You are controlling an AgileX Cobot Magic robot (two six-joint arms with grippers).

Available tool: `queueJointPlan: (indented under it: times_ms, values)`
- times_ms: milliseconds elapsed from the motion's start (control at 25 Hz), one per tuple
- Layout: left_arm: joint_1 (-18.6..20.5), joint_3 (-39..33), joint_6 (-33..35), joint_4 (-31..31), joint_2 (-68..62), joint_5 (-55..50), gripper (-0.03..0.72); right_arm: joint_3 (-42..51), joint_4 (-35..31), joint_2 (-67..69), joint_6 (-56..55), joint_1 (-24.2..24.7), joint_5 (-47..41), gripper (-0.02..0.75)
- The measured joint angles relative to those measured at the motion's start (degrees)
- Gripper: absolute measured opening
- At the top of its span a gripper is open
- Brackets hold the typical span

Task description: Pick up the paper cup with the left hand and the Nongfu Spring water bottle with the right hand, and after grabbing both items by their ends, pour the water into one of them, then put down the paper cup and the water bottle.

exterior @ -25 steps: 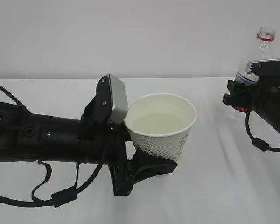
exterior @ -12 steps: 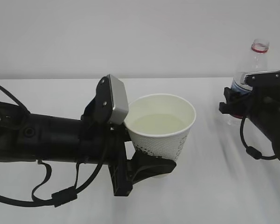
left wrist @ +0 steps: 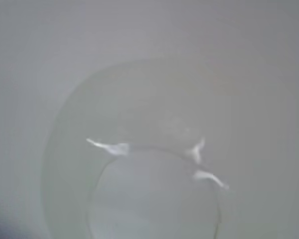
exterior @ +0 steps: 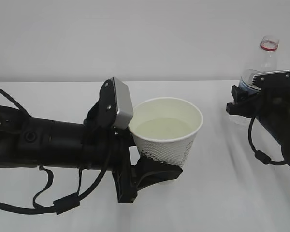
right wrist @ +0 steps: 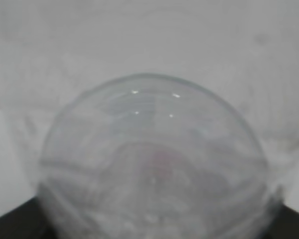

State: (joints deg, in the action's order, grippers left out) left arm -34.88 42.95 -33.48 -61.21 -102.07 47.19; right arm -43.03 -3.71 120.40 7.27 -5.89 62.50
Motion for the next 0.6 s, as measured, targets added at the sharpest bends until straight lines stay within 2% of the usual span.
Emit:
queueJointPlan:
  times_ms: [400, 600]
  values:
    - [0.0, 0.0, 0.0, 0.1, 0.0, -0.1, 0.504, 0.0, 0.0, 0.0, 0.2, 0.0, 0.5, 0.491]
    - [0.0, 0.0, 0.0, 0.1, 0.0, -0.1, 0.504, 0.0, -0.1, 0.0, 0.2, 0.0, 0.5, 0.574]
